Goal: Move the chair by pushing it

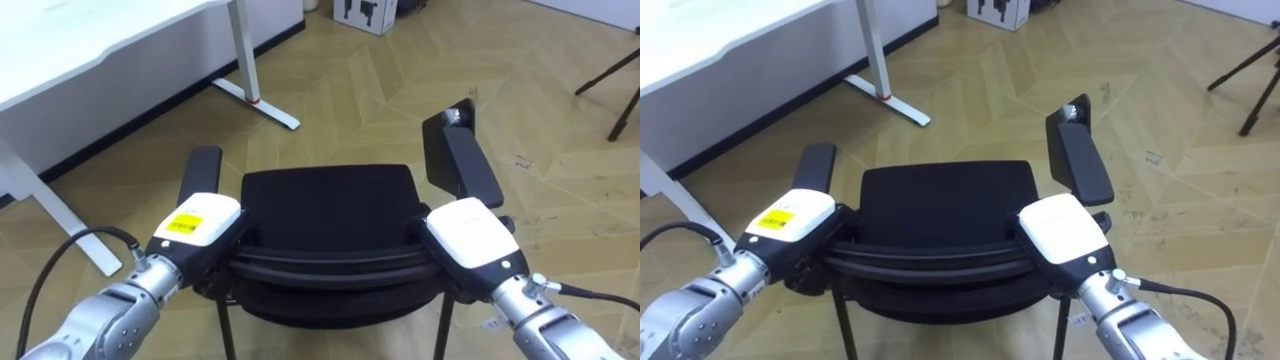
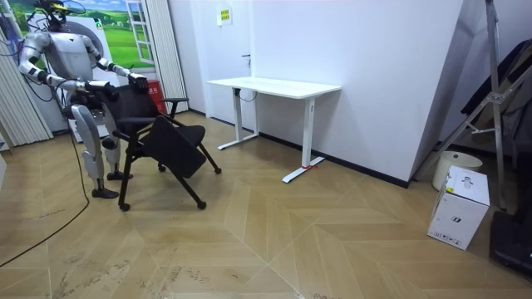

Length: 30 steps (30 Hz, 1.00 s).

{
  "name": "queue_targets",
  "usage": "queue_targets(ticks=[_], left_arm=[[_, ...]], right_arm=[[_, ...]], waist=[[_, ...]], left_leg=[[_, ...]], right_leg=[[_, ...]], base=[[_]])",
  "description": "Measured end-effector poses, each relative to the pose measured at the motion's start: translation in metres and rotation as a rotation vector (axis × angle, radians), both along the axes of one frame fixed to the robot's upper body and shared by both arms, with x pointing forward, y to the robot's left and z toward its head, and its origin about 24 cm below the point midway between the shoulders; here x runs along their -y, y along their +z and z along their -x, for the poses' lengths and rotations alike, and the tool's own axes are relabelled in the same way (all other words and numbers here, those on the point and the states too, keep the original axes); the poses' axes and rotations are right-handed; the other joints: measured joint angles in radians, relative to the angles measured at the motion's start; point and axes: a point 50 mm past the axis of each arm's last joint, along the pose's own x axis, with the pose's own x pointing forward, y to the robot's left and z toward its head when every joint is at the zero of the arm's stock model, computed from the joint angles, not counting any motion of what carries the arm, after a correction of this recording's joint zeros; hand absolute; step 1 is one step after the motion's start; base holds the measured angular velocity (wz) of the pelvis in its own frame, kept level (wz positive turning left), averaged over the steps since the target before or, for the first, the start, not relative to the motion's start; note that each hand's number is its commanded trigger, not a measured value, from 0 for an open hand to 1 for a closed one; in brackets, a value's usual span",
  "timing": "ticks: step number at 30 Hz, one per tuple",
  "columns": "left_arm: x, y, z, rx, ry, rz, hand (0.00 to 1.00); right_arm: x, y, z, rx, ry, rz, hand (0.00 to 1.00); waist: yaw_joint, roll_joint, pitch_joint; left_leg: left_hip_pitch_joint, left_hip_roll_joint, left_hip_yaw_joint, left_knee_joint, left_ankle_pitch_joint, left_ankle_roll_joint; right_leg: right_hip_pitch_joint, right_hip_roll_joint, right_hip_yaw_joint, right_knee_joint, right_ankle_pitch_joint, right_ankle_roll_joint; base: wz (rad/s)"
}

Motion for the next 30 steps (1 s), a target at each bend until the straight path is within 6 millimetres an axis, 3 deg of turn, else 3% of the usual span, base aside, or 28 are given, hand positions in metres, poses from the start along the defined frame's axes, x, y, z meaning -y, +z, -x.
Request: queue_targets(ticks=[2,5,7,9,11,12,13,15,16,17,19,20,21,22,24,27,28,29,30], left_arm=[[-0.001,-0.001,0.0,-0.004,0.003,-0.001,1.0],[-0.003,0.002,-0.002,0.007,0.013,0.001,1.0],[-0.004,0.002,-0.003,0.011,0.015,-0.001,1.0],[-0.004,0.003,-0.005,0.012,0.017,-0.002,1.0],[-0.005,0.001,-0.005,0.004,0.022,-0.004,1.0],[-0.006,-0.001,-0.004,-0.006,0.026,-0.006,1.0],[-0.005,-0.004,-0.003,-0.014,0.03,0.0,1.0],[-0.005,-0.007,-0.001,-0.026,0.033,0.008,1.0],[-0.005,-0.009,0.001,-0.033,0.033,0.014,1.0],[-0.004,-0.009,0.002,-0.031,0.031,0.017,1.0],[0.003,-0.011,0.002,-0.029,0.027,0.044,1.0],[0.005,-0.012,0.003,-0.031,0.028,0.048,1.0],[0.005,-0.013,0.005,-0.038,0.025,0.054,1.0],[0.004,-0.013,0.008,-0.039,0.024,0.06,1.0],[-0.001,-0.013,0.013,-0.031,0.03,0.053,1.0],[-0.001,-0.007,0.013,-0.001,0.018,0.053,1.0],[-0.001,-0.005,0.012,0.007,0.009,0.055,1.0],[0.0,-0.005,0.012,0.009,0.006,0.057,1.0],[0.0,-0.005,0.012,0.01,0.001,0.06,1.0]], right_arm=[[-0.001,0.0,0.0,-0.004,-0.001,-0.003,1.0],[-0.004,0.001,-0.003,-0.007,0.005,-0.007,1.0],[-0.004,0.001,-0.003,-0.009,0.007,-0.009,1.0],[-0.005,0.001,-0.004,-0.01,0.01,-0.01,1.0],[-0.005,-0.001,-0.004,-0.018,0.015,-0.015,1.0],[-0.005,-0.003,-0.004,-0.022,0.015,-0.014,1.0],[-0.004,-0.004,-0.004,-0.03,0.019,-0.014,1.0],[-0.003,-0.006,-0.002,-0.04,0.019,-0.014,1.0],[-0.002,-0.006,-0.002,-0.04,0.019,-0.013,1.0],[-0.002,-0.006,-0.003,-0.036,0.02,-0.011,1.0],[0.006,-0.002,-0.003,-0.019,0.022,0.01,1.0],[0.007,-0.002,-0.003,-0.019,0.024,0.015,1.0],[0.008,-0.001,-0.003,-0.019,0.026,0.019,1.0],[0.008,-0.001,-0.002,-0.017,0.03,0.016,1.0],[0.005,-0.004,0.001,-0.026,0.036,0.005,1.0],[0.006,-0.002,0.007,-0.011,0.028,-0.011,1.0],[0.007,0.0,0.008,-0.002,0.024,-0.011,1.0],[0.008,0.0,0.008,0.001,0.023,-0.008,1.0],[0.008,0.001,0.009,0.006,0.018,-0.011,1.0]], waist=[[-0.001,-0.004,0.0],[-0.001,-0.02,0.0031],[0.002,-0.025,0.006],[0.001,-0.031,0.0078],[0.0,-0.035,0.0084],[0.001,-0.024,0.0135],[-0.001,-0.022,0.013],[-0.002,-0.027,0.0168],[0.001,-0.028,0.0133],[0.003,-0.03,0.0133],[-0.004,-0.044,0.0097],[0.001,-0.043,0.0103],[0.009,-0.036,0.0074],[0.025,-0.026,0.005],[0.051,-0.024,0.0012],[0.025,-0.041,-0.0075],[0.025,-0.051,-0.0098],[0.026,-0.055,-0.0072],[0.023,-0.053,-0.0074]], left_leg=[[0.001,0.0,-0.001,0.005,-0.003,0.001],[-0.036,0.005,-0.003,0.086,-0.04,-0.002],[-0.076,0.024,-0.003,0.198,-0.082,-0.011],[-0.112,0.036,0.002,0.296,-0.1,-0.017],[-0.163,0.056,0.008,0.42,-0.1,-0.017],[-0.188,0.075,0.005,0.496,-0.1,-0.017],[-0.21,0.093,0.0,0.56,-0.096,-0.016],[-0.231,0.107,-0.009,0.62,-0.08,-0.018],[-0.252,0.109,-0.009,0.651,-0.063,-0.011],[-0.266,0.106,-0.011,0.661,-0.065,-0.009],[-0.356,0.042,-0.009,0.565,-0.073,0.0],[-0.373,0.026,0.0,0.519,-0.068,0.001],[-0.395,0.009,0.0,0.409,-0.045,0.0],[-0.406,0.009,-0.005,0.332,0.005,0.018],[-0.397,-0.003,-0.019,0.313,0.059,0.031],[-0.394,-0.041,-0.027,0.311,0.061,0.045],[-0.388,-0.052,-0.011,0.31,0.059,0.056],[-0.384,-0.057,-0.002,0.31,0.06,0.074],[-0.376,-0.077,0.0,0.313,0.059,0.095]], right_leg=[[-0.006,-0.002,-0.001,0.025,-0.014,-0.002],[-0.049,-0.009,-0.005,0.12,-0.062,-0.009],[-0.063,-0.008,-0.019,0.172,-0.094,-0.018],[-0.08,-0.012,-0.032,0.217,-0.125,-0.025],[-0.084,-0.013,-0.039,0.25,-0.151,-0.034],[-0.076,-0.007,-0.048,0.266,-0.165,-0.048],[-0.064,-0.004,-0.054,0.278,-0.183,-0.049],[-0.051,0.007,-0.046,0.298,-0.207,-0.049],[-0.045,0.007,-0.037,0.306,-0.214,-0.055],[-0.05,0.005,-0.029,0.31,-0.219,-0.06],[-0.058,-0.001,0.016,0.31,-0.221,-0.064],[-0.06,-0.002,0.03,0.309,-0.221,-0.063],[-0.062,-0.002,0.044,0.308,-0.224,-0.059],[-0.06,-0.004,0.038,0.31,-0.227,-0.057],[-0.048,-0.031,0.009,0.309,-0.242,-0.031],[-0.031,-0.085,-0.05,0.295,-0.256,0.008],[-0.028,-0.102,-0.046,0.297,-0.26,0.026],[-0.026,-0.108,-0.04,0.298,-0.262,0.032],[-0.018,-0.123,-0.03,0.3,-0.267,0.037]], base=[[0.0],[0.02],[0.1],[0.18],[0.13],[0.15],[0.15],[0.16],[0.07],[0.17],[0.16],[-0.3],[-0.63],[-0.76],[-0.57],[0.08],[0.08],[-0.14],[-0.21]])
